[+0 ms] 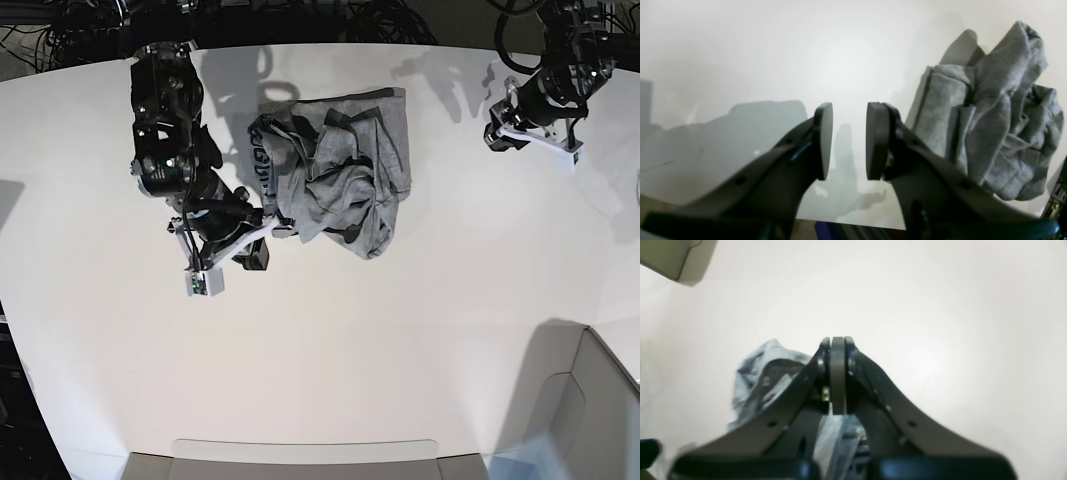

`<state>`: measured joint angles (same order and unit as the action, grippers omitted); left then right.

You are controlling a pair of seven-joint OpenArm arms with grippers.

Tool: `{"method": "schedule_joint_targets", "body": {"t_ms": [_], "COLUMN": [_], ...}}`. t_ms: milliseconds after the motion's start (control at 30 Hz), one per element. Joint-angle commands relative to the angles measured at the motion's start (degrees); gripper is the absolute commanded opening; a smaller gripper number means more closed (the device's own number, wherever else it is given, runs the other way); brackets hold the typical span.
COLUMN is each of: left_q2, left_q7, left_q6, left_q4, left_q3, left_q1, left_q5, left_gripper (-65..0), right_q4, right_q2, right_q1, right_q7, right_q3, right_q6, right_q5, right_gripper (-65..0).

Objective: Fold the T-shirt properly
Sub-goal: 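Grasp the bundled shirt edge with the right gripper, then lift and flip the shirt bundle over with the right gripper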

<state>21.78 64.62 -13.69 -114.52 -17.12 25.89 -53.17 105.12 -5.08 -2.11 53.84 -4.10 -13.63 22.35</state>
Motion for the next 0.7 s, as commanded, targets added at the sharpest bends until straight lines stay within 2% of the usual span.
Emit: {"method": "schedule_joint_targets", "body": {"t_ms": [0, 133, 267, 300, 400, 467, 533, 667], "left_q2": [0.59, 0.51, 0.51, 0.59, 0.59, 0.59, 0.51, 0.42], "left_q7": [-0.05, -0.05, -0.05, -0.05, -0.31, -0.31, -0.22, -0.22], "left_q6": [0.20, 0.20, 0.20, 0.20, 0.20, 0.20, 0.20, 0.20], "left_q4": [-0.78, -0.78, -0.60, -0.34, 1.77, 2.83, 3.35, 3.62], "left_q3": [-0.15, -0.15, -0.59, -0.59, -0.59, -0.59, -0.59, -0.59], "left_q1": [-0.09, -0.09, -0.09, -0.09, -0.44, -1.41, -1.85, -1.85], "left_q5": [-0.59, -0.59, -0.50, -0.50, -0.50, -0.50, -0.50, -0.50], "left_gripper": [-48.4, -48.4, -48.4, -48.4, -48.4, -48.4, -48.4, -48.4], "right_q4": [-1.52, -7.85, -3.19, -1.60, 2.88, 5.16, 7.36, 10.53], "right_q2": [-0.15, 0.29, 0.03, -0.15, -0.24, -0.24, -0.24, -0.94], "right_q1": [-1.28, -1.54, 2.59, 3.65, 5.14, 5.93, 6.64, 6.46], "right_q7": [-0.88, -0.79, -0.70, 0.00, 7.30, 10.73, 11.34, 11.25], "right_q3": [-0.17, -4.03, -13.18, -15.64, -22.50, -25.92, -28.12, -26.98], "right_q6": [1.01, 5.41, 8.66, 9.72, 13.41, 13.67, 13.67, 13.58], "right_q5": [0.38, 0.38, 2.05, 3.28, 8.11, 9.78, 9.52, 7.59], "right_gripper": [-65.0, -65.0, -65.0, -65.0, -65.0, -65.0, -65.0, -65.0]}}
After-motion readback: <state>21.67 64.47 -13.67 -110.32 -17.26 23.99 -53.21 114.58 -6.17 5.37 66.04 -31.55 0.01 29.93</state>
